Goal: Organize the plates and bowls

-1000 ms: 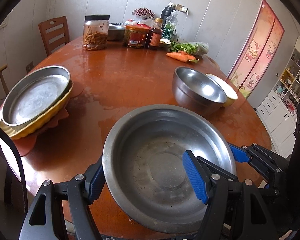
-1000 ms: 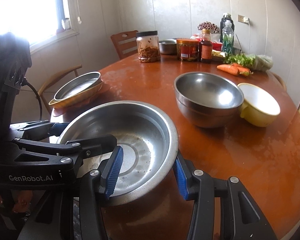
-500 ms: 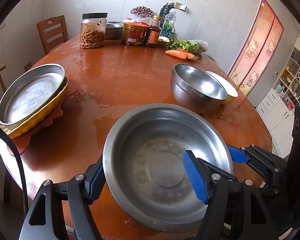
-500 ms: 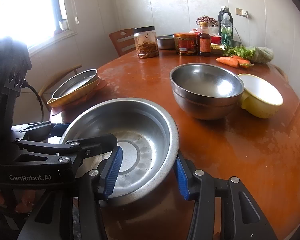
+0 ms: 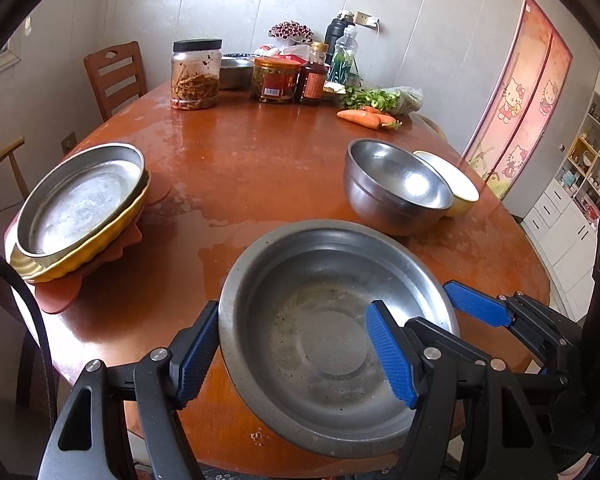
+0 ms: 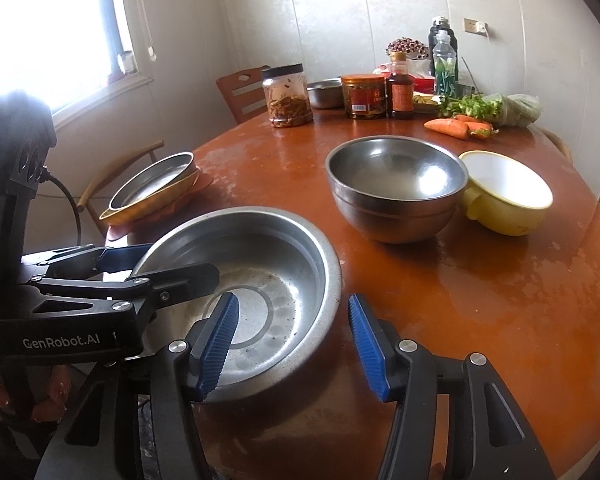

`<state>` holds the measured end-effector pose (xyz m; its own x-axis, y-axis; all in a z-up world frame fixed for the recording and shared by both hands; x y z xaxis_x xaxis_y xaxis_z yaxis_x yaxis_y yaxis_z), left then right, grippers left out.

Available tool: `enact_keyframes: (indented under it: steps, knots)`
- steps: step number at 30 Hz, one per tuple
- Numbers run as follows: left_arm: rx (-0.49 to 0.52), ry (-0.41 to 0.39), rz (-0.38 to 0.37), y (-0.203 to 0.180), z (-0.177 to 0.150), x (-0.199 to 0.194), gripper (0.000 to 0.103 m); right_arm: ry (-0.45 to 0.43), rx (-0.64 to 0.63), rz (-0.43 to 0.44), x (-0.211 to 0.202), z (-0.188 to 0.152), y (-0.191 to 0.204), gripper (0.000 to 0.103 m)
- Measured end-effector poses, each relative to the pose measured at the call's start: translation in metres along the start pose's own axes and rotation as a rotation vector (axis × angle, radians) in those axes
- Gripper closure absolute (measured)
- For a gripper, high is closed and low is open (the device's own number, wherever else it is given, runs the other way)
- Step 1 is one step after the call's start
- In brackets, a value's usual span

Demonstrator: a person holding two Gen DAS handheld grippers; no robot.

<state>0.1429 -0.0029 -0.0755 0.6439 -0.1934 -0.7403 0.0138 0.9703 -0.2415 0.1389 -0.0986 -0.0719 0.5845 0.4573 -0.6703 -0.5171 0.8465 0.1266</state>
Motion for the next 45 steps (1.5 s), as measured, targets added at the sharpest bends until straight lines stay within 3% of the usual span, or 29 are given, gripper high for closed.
enact_keyframes:
  steps: [9, 17, 26, 35, 39, 45]
  knots:
    - [0.008, -0.024, 0.037, -0.002, 0.004, -0.012, 0.030, -0.040, 0.033, -0.014, -0.016, 0.003, -0.013, 0.043]
    - [0.020, -0.054, 0.021, -0.010, 0.015, -0.024, 0.030, -0.081, 0.080, -0.042, -0.032, 0.006, -0.034, 0.036]
    - [0.074, -0.065, 0.009, -0.030, 0.051, -0.015, 0.030, -0.113, 0.147, -0.075, -0.033, 0.018, -0.067, 0.033]
    - [0.152, 0.001, -0.009, -0.053, 0.096, 0.027, 0.029, -0.118, 0.229, -0.104, -0.016, 0.040, -0.100, 0.032]
    - [0.186, 0.027, 0.016, -0.057, 0.107, 0.052, 0.029, -0.106, 0.266, -0.085, -0.001, 0.047, -0.107, 0.032]
    - [0.169, 0.129, -0.016, -0.059, 0.114, 0.095, 0.029, -0.081, 0.279, -0.072, 0.020, 0.050, -0.111, 0.033]
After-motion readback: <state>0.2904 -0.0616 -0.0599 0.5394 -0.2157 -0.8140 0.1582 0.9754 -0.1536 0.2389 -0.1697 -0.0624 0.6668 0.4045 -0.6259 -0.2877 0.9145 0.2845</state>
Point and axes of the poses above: each gripper's, at about its wrist camera, not at the fingertips, and x roughly the way its jaws point, y to its left, z to its top, the point moved 10 cm from there along x, roughly the way its jaws point, and after that the axes turned 4 degrees about -x, right-handed, at the moved point
